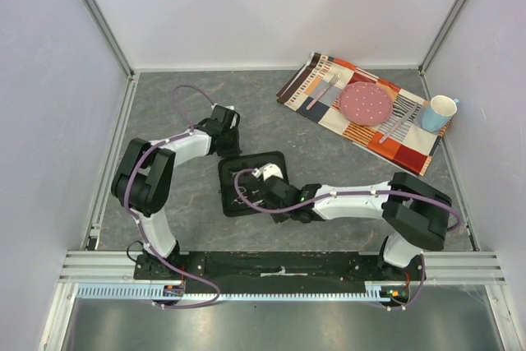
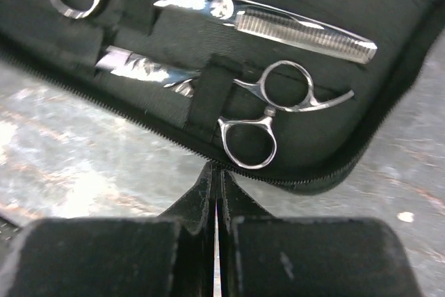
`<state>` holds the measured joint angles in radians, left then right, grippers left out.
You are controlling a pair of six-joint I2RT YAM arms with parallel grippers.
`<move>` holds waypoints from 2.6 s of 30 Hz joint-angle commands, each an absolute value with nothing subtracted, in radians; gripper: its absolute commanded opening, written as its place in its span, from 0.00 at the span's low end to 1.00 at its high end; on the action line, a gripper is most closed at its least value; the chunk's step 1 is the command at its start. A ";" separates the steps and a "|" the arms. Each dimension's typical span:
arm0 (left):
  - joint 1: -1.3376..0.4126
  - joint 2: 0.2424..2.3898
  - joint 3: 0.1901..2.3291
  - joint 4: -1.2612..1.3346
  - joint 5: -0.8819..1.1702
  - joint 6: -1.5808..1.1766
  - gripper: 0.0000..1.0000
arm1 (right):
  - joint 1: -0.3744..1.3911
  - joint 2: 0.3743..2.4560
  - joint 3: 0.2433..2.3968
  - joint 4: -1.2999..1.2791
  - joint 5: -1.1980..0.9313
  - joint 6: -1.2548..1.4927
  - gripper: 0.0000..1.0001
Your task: Sort the hair-cutting tools
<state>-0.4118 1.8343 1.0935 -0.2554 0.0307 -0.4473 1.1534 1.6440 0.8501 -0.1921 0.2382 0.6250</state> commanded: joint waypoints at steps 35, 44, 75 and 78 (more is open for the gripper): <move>-0.627 1.373 0.532 -0.217 -0.047 -0.743 0.03 | 0.704 1.841 1.157 -0.390 0.314 0.218 0.04; -0.626 1.161 0.607 -0.397 -0.138 -0.716 0.23 | 0.703 1.717 1.062 -0.394 0.394 0.259 0.35; -0.296 1.365 0.614 0.101 0.463 -0.693 0.53 | 0.700 1.586 0.910 -0.304 0.256 0.308 0.49; -0.295 1.403 0.621 0.118 0.443 -0.687 0.52 | 0.701 1.582 0.902 -0.293 0.253 0.310 0.49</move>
<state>-0.3004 1.3621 0.5781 0.0589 0.4309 -0.7025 0.6994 1.6192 0.9138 -0.3424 0.2661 0.2935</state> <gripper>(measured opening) 0.530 0.488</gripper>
